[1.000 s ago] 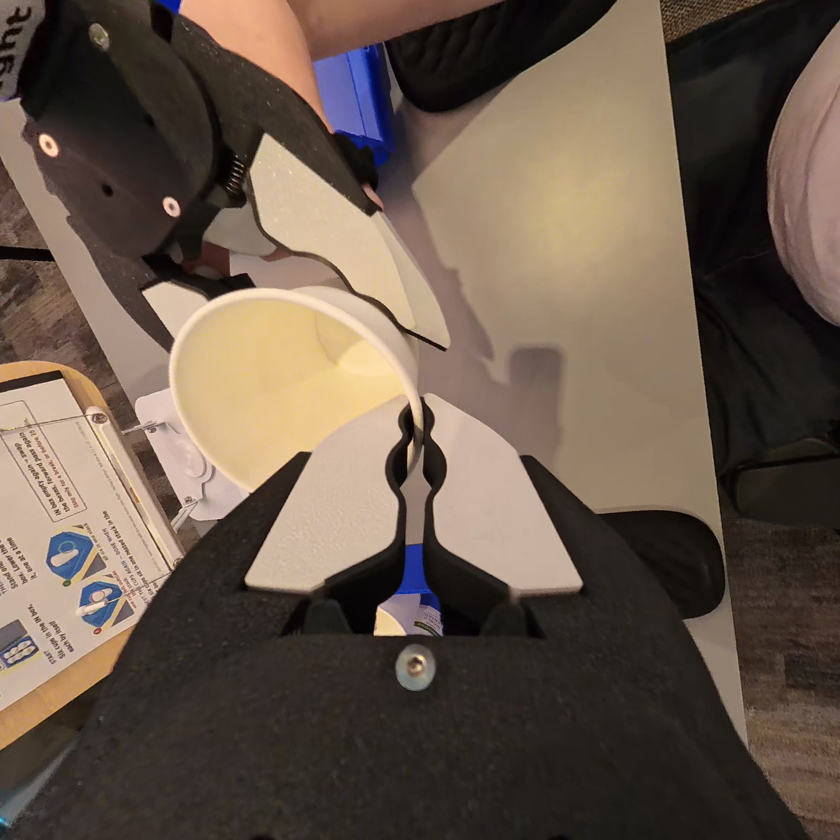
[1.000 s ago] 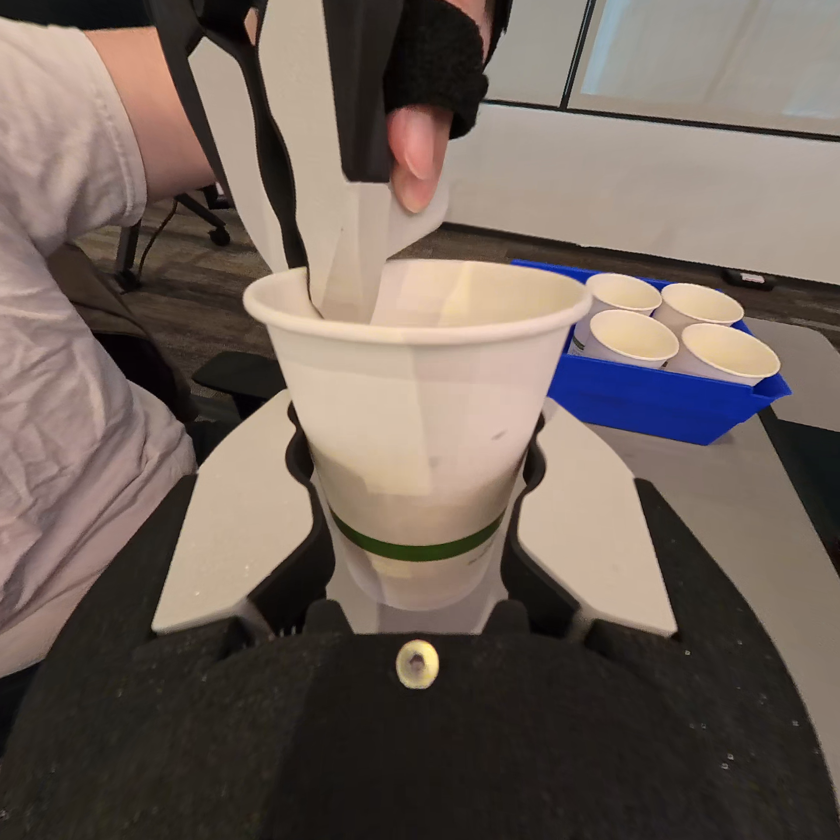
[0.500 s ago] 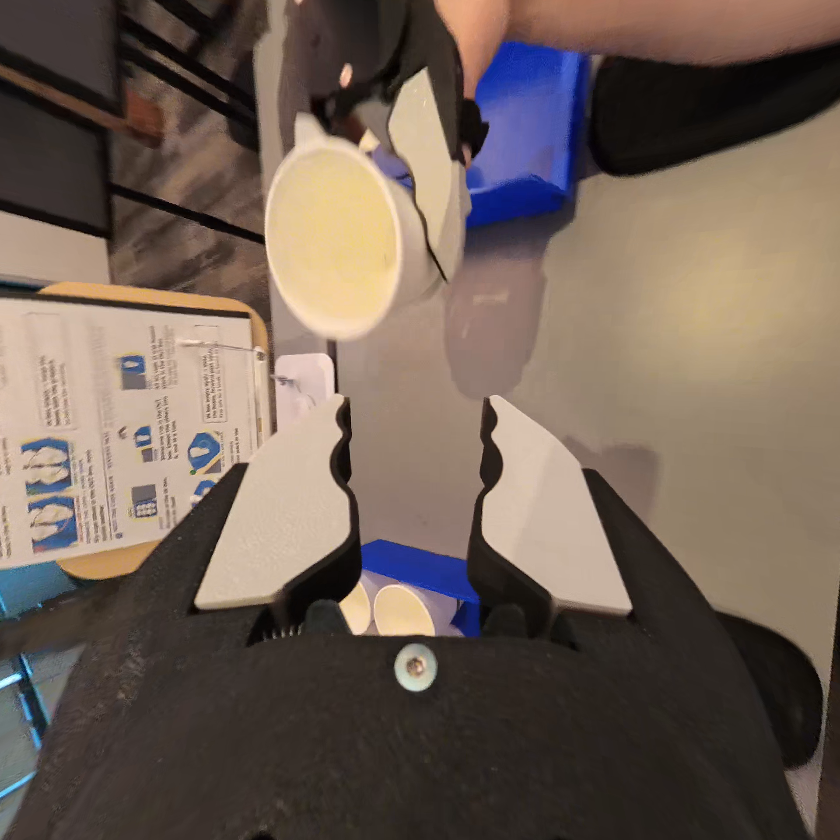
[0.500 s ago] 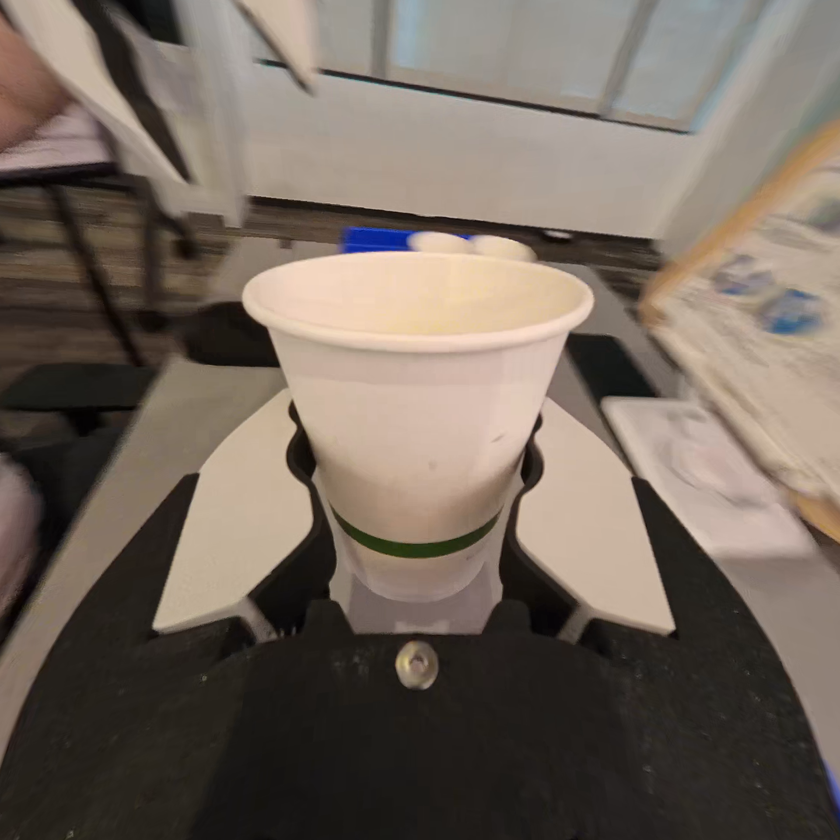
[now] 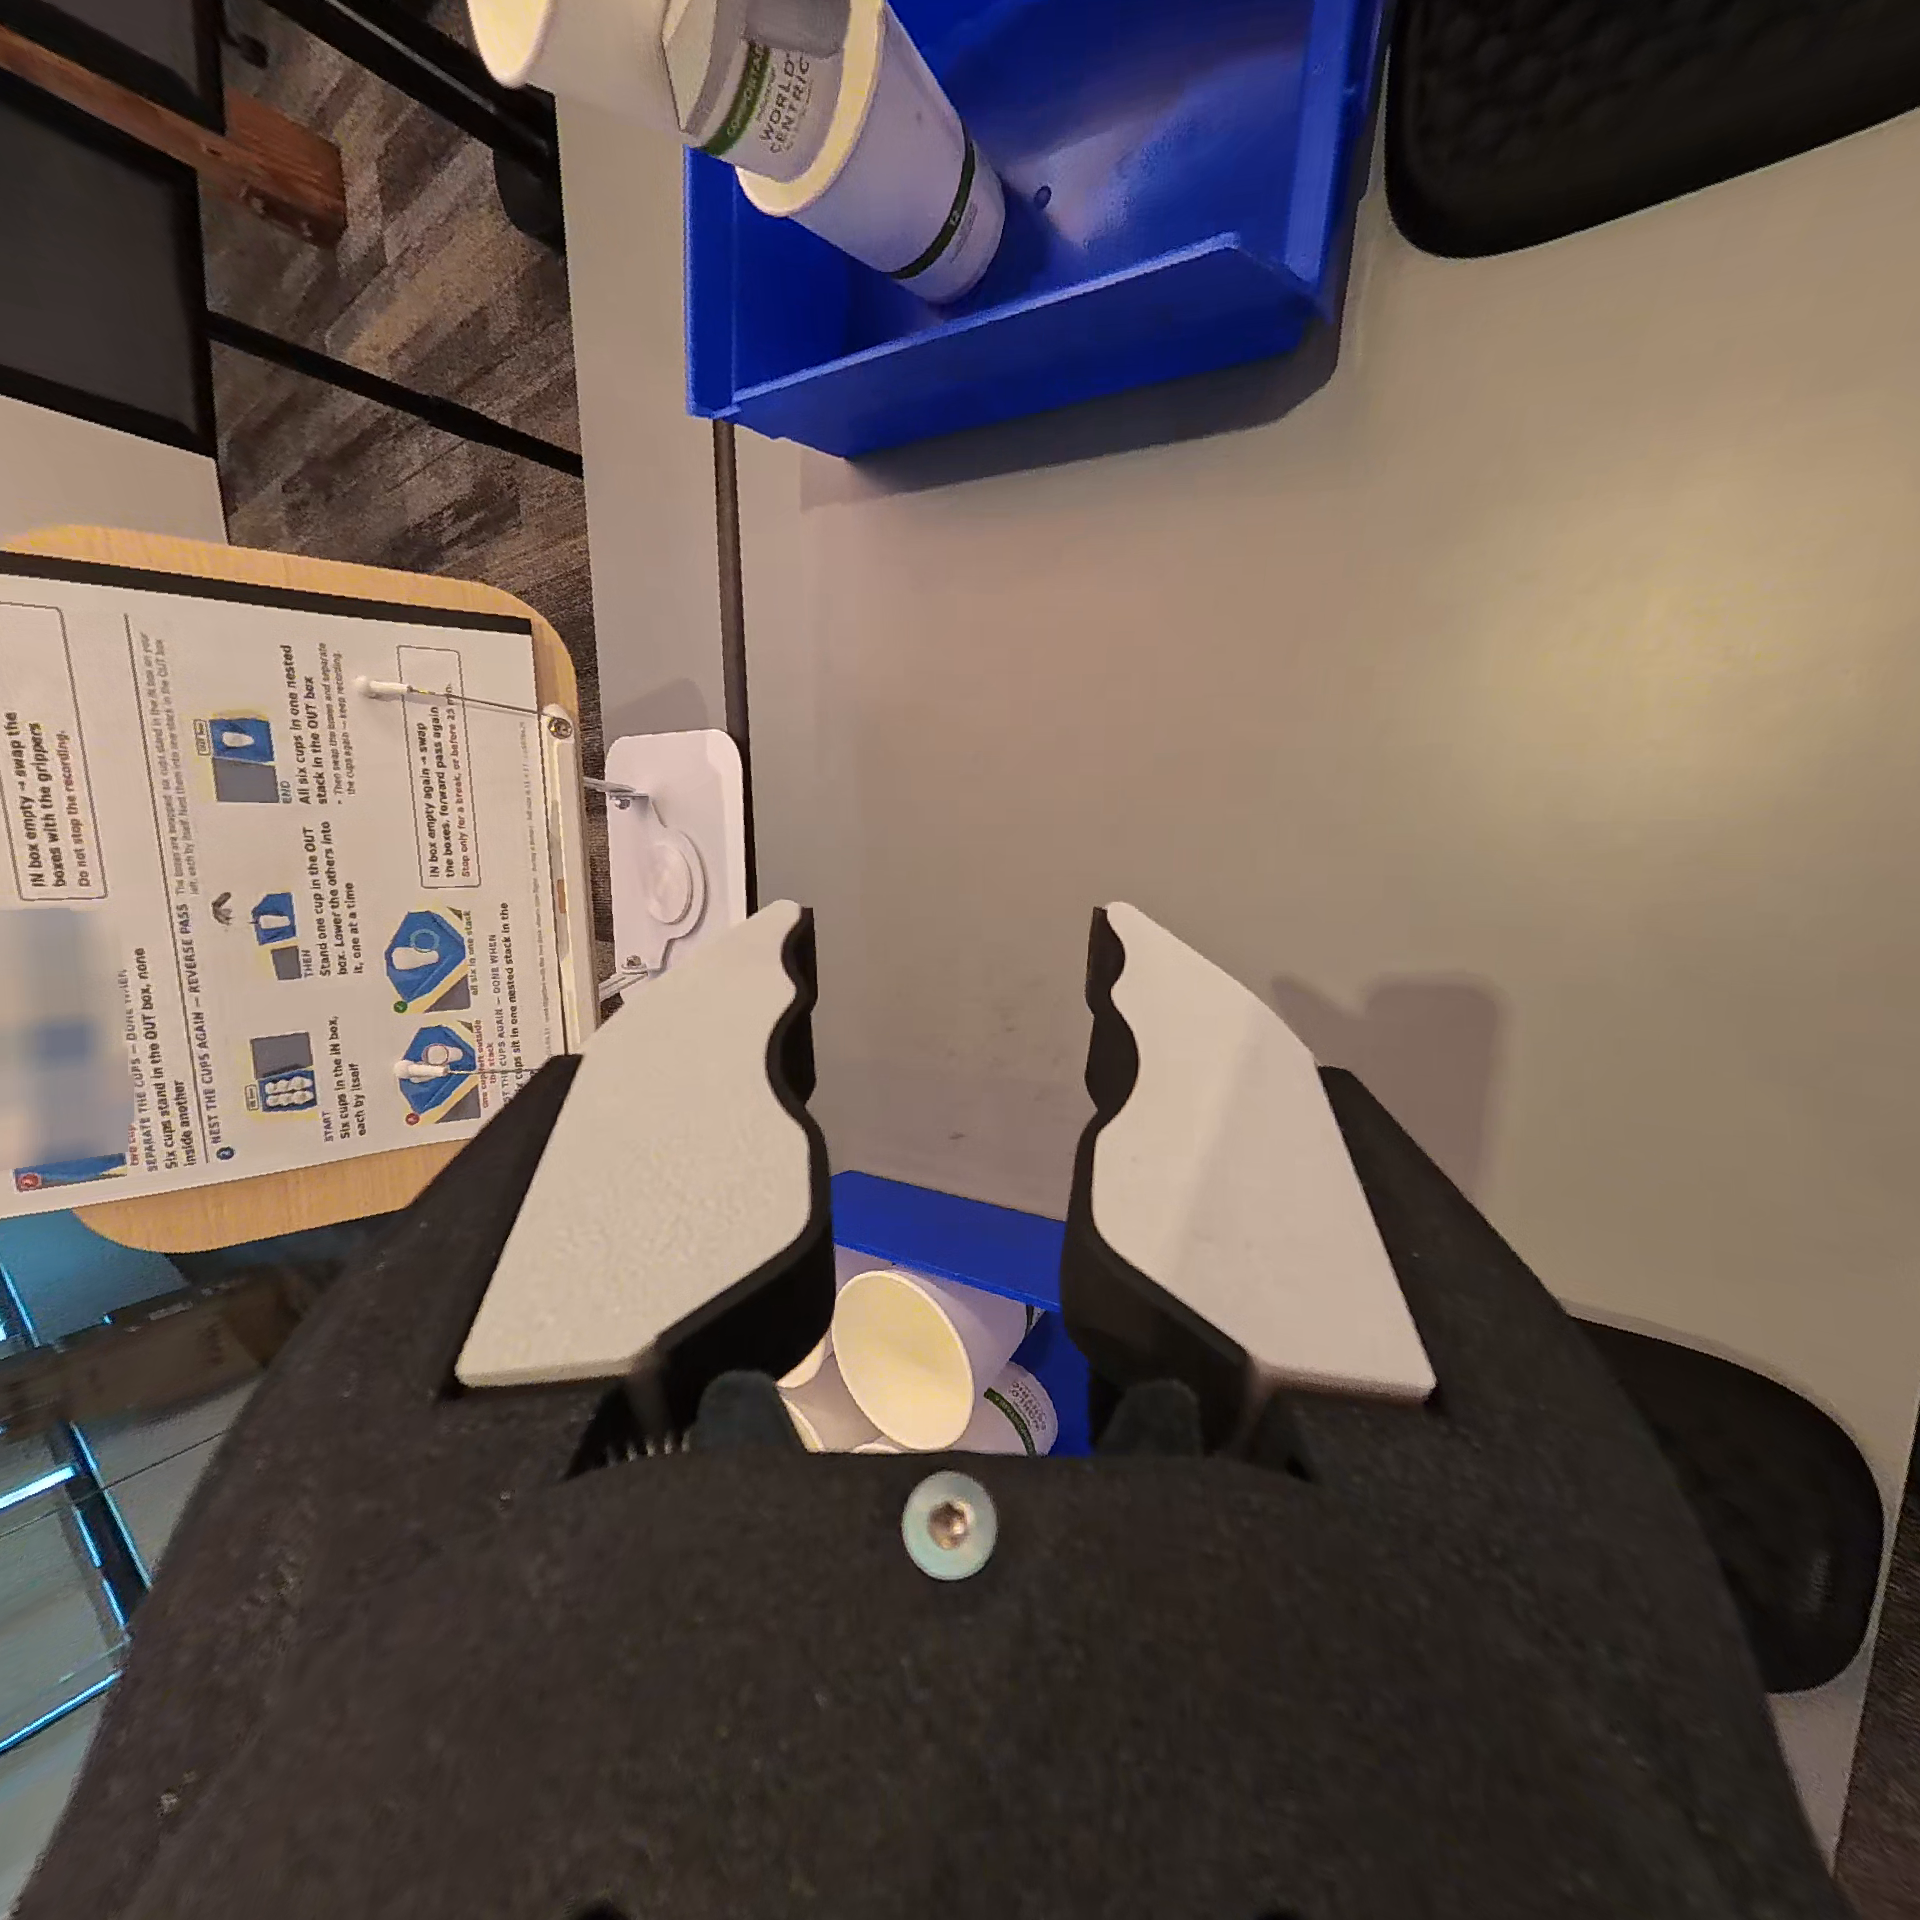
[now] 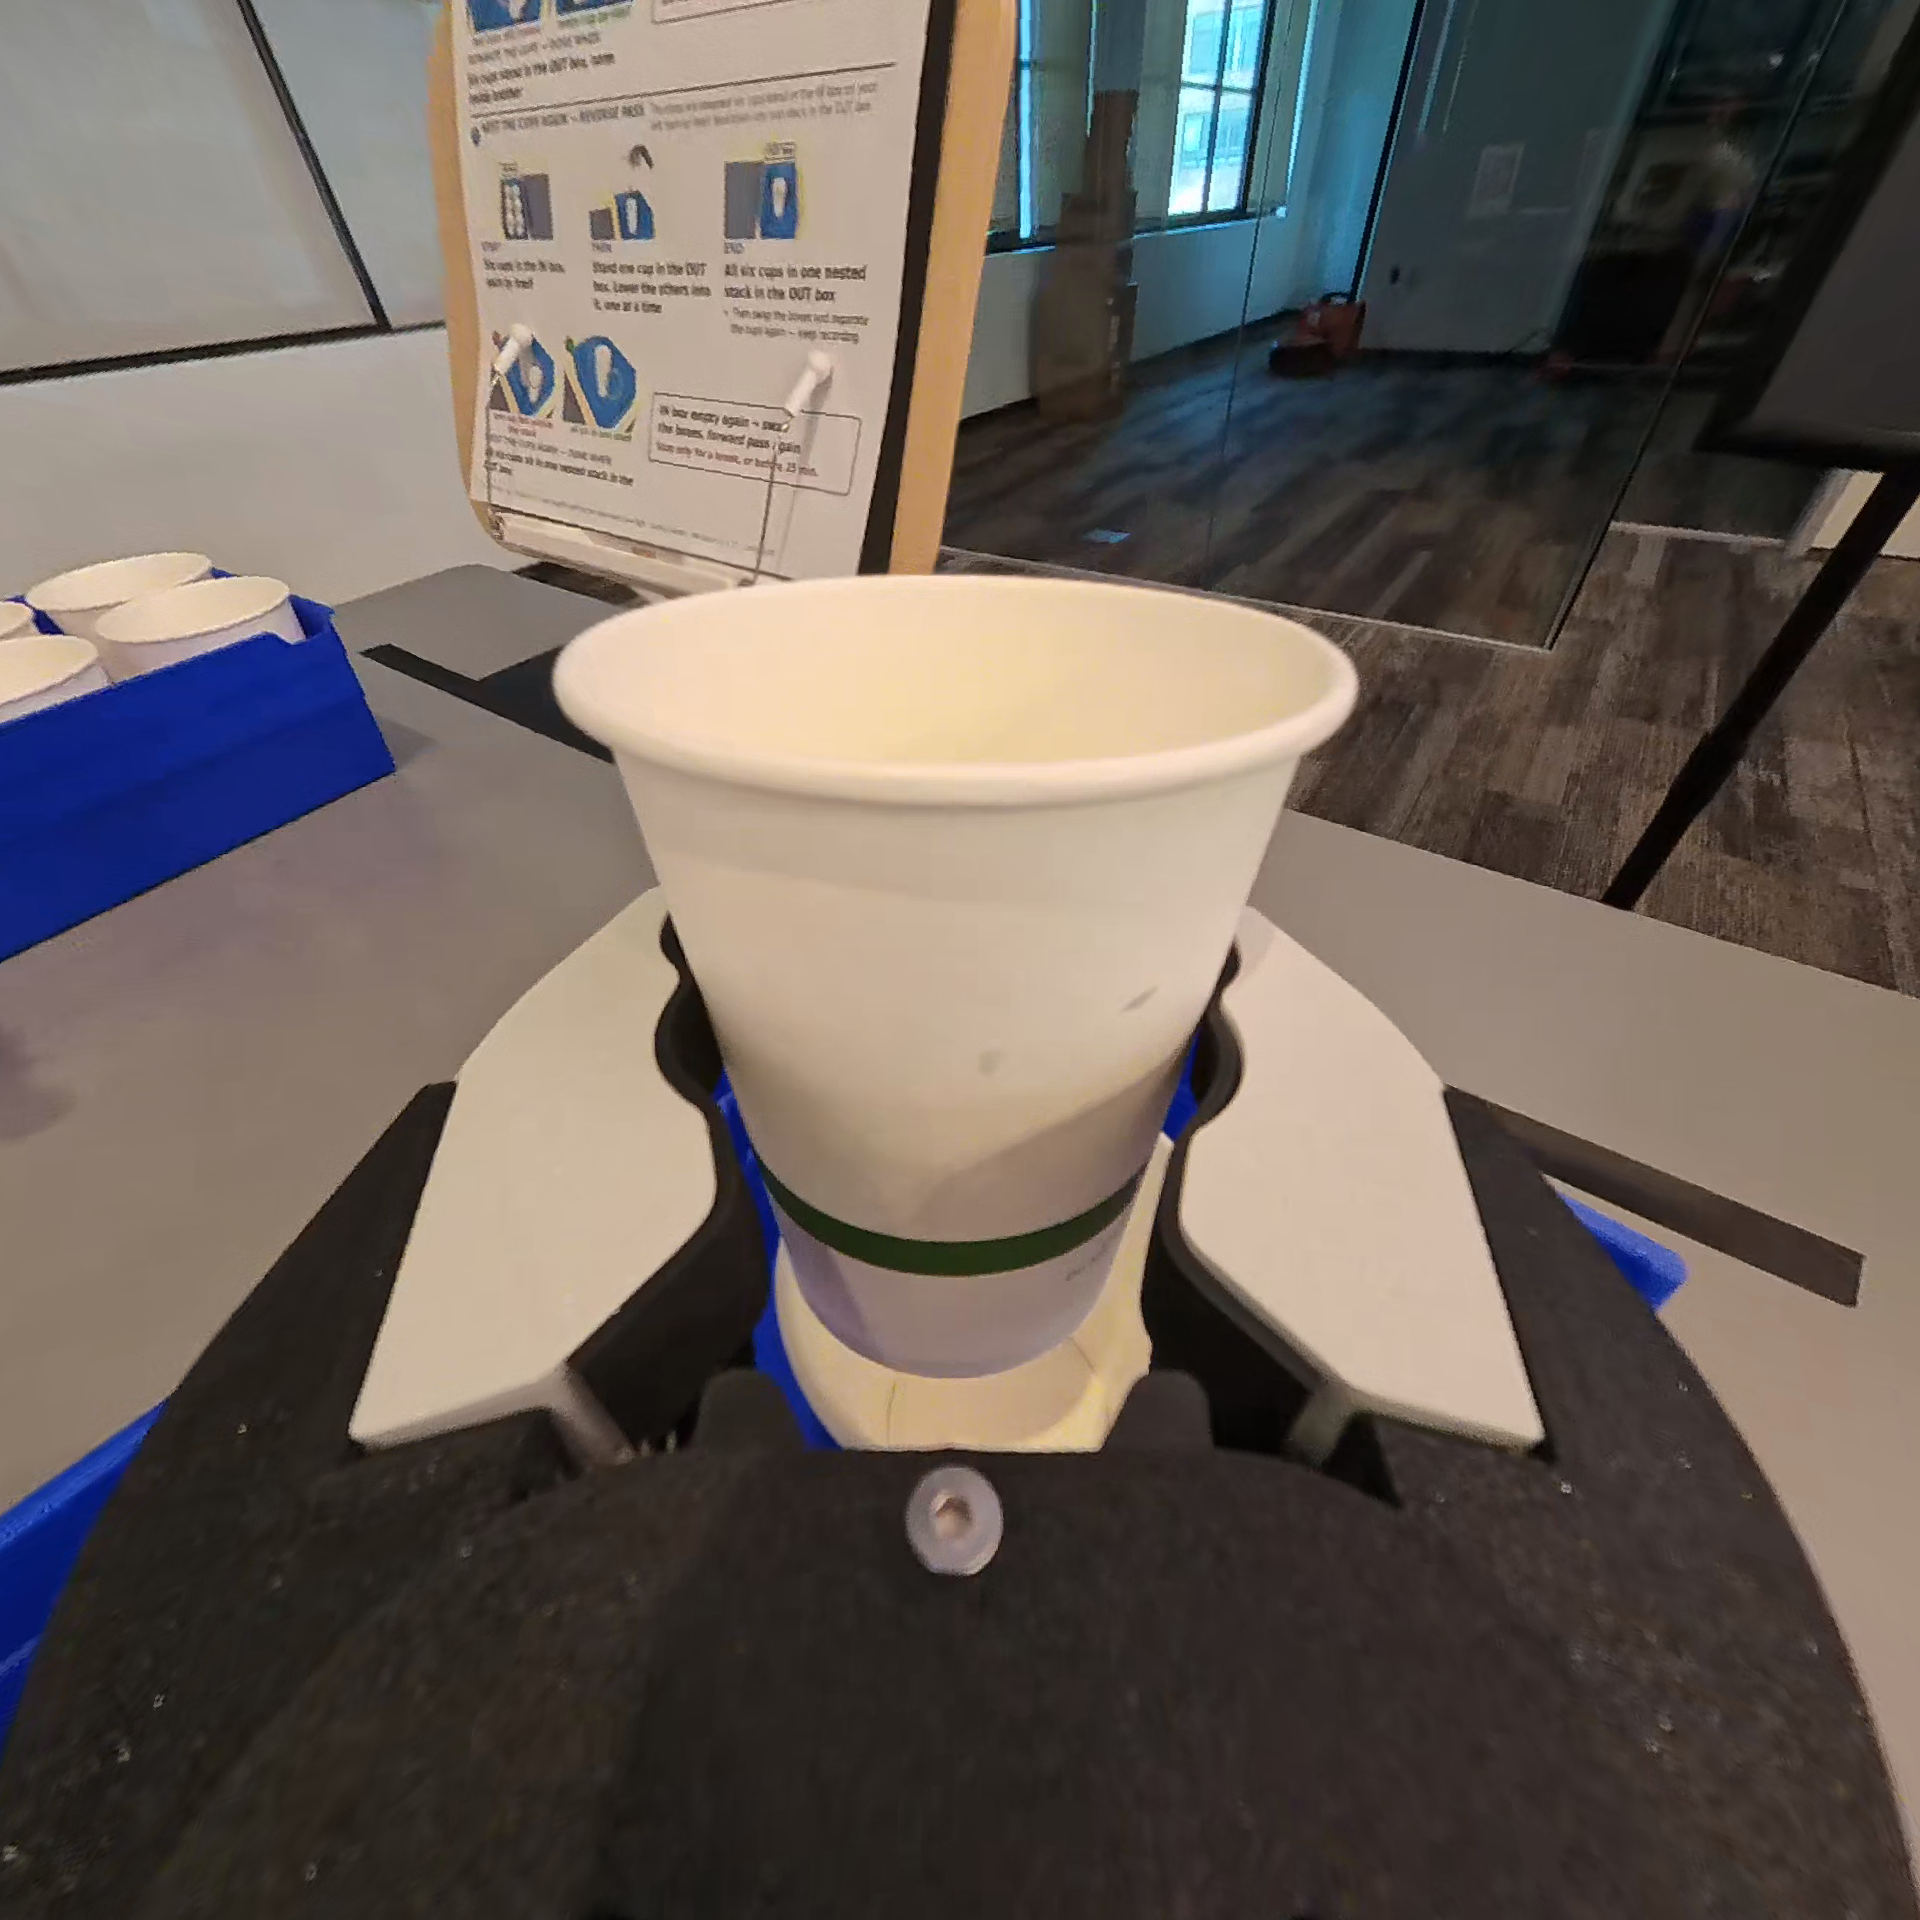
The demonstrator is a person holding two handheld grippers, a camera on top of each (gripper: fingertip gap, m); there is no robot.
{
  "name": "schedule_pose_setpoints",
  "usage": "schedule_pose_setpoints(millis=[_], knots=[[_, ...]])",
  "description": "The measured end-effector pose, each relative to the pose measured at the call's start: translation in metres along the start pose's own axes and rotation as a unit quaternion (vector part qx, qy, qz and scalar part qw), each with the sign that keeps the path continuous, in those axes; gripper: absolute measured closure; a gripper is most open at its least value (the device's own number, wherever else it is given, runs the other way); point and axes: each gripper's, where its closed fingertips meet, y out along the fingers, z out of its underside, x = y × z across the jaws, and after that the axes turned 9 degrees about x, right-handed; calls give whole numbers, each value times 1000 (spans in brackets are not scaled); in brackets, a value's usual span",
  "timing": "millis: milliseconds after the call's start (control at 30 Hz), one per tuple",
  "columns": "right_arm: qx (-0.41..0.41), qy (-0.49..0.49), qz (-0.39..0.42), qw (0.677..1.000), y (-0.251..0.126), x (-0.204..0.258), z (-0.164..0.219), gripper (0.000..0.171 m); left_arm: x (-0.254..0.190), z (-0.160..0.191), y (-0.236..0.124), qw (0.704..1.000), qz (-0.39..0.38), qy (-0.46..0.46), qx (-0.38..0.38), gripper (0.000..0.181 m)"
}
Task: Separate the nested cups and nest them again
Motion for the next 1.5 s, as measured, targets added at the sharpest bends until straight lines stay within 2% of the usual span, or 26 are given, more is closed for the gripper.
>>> schedule_pose_setpoints(millis=[300, 500, 567, 867, 967, 1133, 1267, 1367, 1500], knots=[[41, 11, -14, 999, 7, -6, 25, 80, -6, -1, 1, 1000, 9, 10, 7, 132], [119, -7, -21, 993, 4, -4, 48, 79, -1, -5, -2, 1000, 2, 2, -4, 132], [145, -12, -22, 989, 3, -1, 53, 72, 1, -5, -4, 1000, -2, 3, -3, 132], [154, -54, 15, 987, -6, 6, 32, 60, 11, 9, -12, 1000, -20, -17, 4, 131], [129, -67, 14, 989, -16, 14, 15, 61, 27, 53, -5, 996, -36, -55, 57, 130], [86, -108, 13, 990, -30, 29, -10, 63, 27, 179, 30, 969, -18, -146, 198, 130], [71, -117, 3, 990, -31, 38, -19, 63, 9, 253, 62, 945, 11, -186, 268, 133], [71, -124, 3, 990, -29, 39, -18, 64, 4, 279, 84, 939, 16, -198, 281, 135], [84, -118, -2, 990, -25, 37, -11, 65, 1, 276, 114, 952, 21, -155, 265, 139]])
